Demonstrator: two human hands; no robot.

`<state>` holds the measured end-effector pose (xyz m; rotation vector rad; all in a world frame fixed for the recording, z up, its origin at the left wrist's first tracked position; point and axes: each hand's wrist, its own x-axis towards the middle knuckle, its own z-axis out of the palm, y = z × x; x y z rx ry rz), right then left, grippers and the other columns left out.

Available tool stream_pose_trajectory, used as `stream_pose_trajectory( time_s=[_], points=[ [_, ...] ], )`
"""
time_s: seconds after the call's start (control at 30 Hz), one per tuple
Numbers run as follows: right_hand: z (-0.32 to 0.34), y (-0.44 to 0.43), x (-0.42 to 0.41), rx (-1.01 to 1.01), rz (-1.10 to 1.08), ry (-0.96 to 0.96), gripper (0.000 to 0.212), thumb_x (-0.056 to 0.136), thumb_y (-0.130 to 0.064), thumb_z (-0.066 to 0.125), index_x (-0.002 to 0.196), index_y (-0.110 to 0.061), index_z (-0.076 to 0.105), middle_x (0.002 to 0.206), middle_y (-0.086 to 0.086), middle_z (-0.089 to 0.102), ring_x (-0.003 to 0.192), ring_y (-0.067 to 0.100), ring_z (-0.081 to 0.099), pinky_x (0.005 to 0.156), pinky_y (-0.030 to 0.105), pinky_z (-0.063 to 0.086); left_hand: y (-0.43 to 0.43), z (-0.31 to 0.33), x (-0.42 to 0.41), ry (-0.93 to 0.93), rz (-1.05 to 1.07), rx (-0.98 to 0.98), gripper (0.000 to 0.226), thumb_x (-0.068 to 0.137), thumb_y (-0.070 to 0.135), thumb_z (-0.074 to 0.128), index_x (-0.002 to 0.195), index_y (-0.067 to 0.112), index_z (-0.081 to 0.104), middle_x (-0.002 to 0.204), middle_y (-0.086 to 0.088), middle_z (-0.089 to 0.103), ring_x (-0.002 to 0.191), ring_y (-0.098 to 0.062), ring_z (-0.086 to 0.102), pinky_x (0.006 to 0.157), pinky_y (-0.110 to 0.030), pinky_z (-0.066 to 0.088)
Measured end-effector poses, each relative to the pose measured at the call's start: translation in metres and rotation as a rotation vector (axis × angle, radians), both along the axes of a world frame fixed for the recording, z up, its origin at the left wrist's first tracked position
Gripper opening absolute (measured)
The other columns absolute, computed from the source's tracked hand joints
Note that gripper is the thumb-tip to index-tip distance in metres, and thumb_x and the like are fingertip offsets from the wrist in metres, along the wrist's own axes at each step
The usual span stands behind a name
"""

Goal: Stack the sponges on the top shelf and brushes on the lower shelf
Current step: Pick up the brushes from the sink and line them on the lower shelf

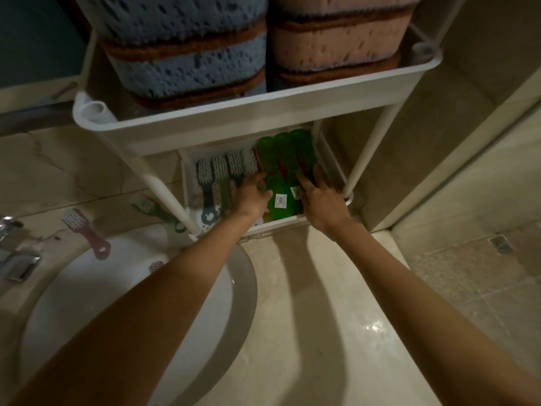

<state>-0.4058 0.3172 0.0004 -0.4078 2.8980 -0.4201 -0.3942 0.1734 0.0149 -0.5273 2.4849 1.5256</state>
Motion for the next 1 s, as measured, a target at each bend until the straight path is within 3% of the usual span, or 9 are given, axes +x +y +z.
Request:
stream_pose_trajectory(
  time_s=[0.17, 0.27, 0.33, 0.43, 0.57, 0.7, 0.8, 0.93, 1.0],
  points=[
    [0.001, 0.002, 0.005, -0.062, -0.01, 0.032, 0.049, 0.098, -0.023, 0.037, 0.146, -0.023, 0.024, 0.151, 0.019, 0.025, 0.13, 0.041, 0.04, 0.11, 0.049, 0.034, -0.001, 0.001, 0.001, -0.026, -0.035, -0.021, 0.039, 0.095, 0.006, 0.046, 0.134, 0.011, 0.045, 0.129, -0.017, 0.055, 0.106, -0.034, 0.061, 0.075, -0.028, 0.051],
    [0.007, 0.006, 0.021, -0.28, -0.072, 0.157, 0.039, 0.096, -0.015, 0.043, 0.135, -0.009, 0.044, 0.138, 0.019, 0.045, 0.122, 0.036, 0.046, 0.105, 0.044, 0.038, -0.001, 0.005, 0.006, -0.011, -0.029, -0.066, 0.031, 0.097, 0.01, 0.043, 0.126, 0.004, 0.049, 0.125, -0.019, 0.056, 0.11, -0.035, 0.059, 0.077, -0.031, 0.049],
    [0.008, 0.01, 0.041, -0.408, -0.16, 0.298, 0.03, 0.091, -0.007, 0.048, 0.12, -0.004, 0.054, 0.124, 0.019, 0.054, 0.112, 0.032, 0.052, 0.096, 0.039, 0.043, -0.001, 0.008, 0.013, 0.049, 0.001, -0.171, 0.027, 0.097, 0.01, 0.043, 0.119, -0.002, 0.053, 0.119, -0.023, 0.059, 0.109, -0.033, 0.058, 0.079, -0.029, 0.044],
    [-0.003, 0.022, 0.073, -0.454, -0.323, 0.414, 0.02, 0.084, -0.002, 0.055, 0.103, 0.002, 0.054, 0.105, 0.021, 0.055, 0.093, 0.031, 0.055, 0.078, 0.035, 0.047, 0.003, 0.014, 0.03, 0.178, 0.054, -0.27, 0.027, 0.093, 0.005, 0.043, 0.117, -0.004, 0.052, 0.114, -0.025, 0.057, 0.106, -0.034, 0.055, 0.085, -0.034, 0.042],
    [-0.031, 0.047, 0.093, -0.237, -0.469, 0.187, 0.031, 0.085, -0.013, 0.057, 0.11, 0.002, 0.05, 0.111, 0.022, 0.052, 0.1, 0.034, 0.049, 0.083, 0.042, 0.043, 0.019, 0.023, 0.069, 0.32, 0.054, -0.237, 0.034, 0.091, 0.0, 0.043, 0.124, 0.003, 0.048, 0.113, -0.018, 0.055, 0.101, -0.028, 0.055, 0.087, -0.037, 0.045],
    [-0.045, 0.062, 0.095, 0.053, -0.387, -0.016, 0.035, 0.091, -0.012, 0.048, 0.124, 0.0, 0.045, 0.122, 0.02, 0.047, 0.11, 0.036, 0.044, 0.087, 0.041, 0.04, 0.031, 0.018, 0.105, 0.315, 0.057, -0.199, 0.037, 0.09, -0.002, 0.044, 0.126, 0.006, 0.048, 0.112, -0.014, 0.058, 0.099, -0.02, 0.055, 0.082, -0.022, 0.041],
    [-0.042, 0.064, 0.089, 0.057, -0.362, -0.063, 0.025, 0.093, -0.008, 0.043, 0.115, 0.002, 0.05, 0.118, 0.022, 0.05, 0.107, 0.036, 0.048, 0.085, 0.042, 0.042, 0.03, 0.008, 0.127, 0.259, 0.064, -0.185, 0.037, 0.088, -0.004, 0.045, 0.124, 0.004, 0.05, 0.11, -0.014, 0.059, 0.096, -0.02, 0.054, 0.08, -0.02, 0.039],
    [-0.037, 0.064, 0.091, 0.01, -0.452, -0.262, 0.03, 0.092, -0.022, 0.053, 0.111, 0.001, 0.053, 0.113, 0.021, 0.055, 0.101, 0.036, 0.057, 0.08, 0.041, 0.048, 0.019, -0.002, 0.156, 0.185, 0.098, -0.171, 0.033, 0.087, -0.005, 0.046, 0.118, 0.005, 0.054, 0.101, -0.008, 0.058, 0.09, -0.017, 0.052, 0.07, -0.01, 0.032],
    [-0.036, 0.063, 0.1, 0.009, -0.455, -0.303, 0.03, 0.091, -0.024, 0.054, 0.108, 0.0, 0.054, 0.109, 0.02, 0.058, 0.099, 0.036, 0.059, 0.075, 0.04, 0.047, 0.008, -0.004, 0.169, 0.142, 0.128, -0.174, 0.027, 0.088, -0.002, 0.046, 0.109, 0.01, 0.057, 0.096, -0.001, 0.055, 0.089, -0.015, 0.051, 0.07, -0.012, 0.034]
  ],
)
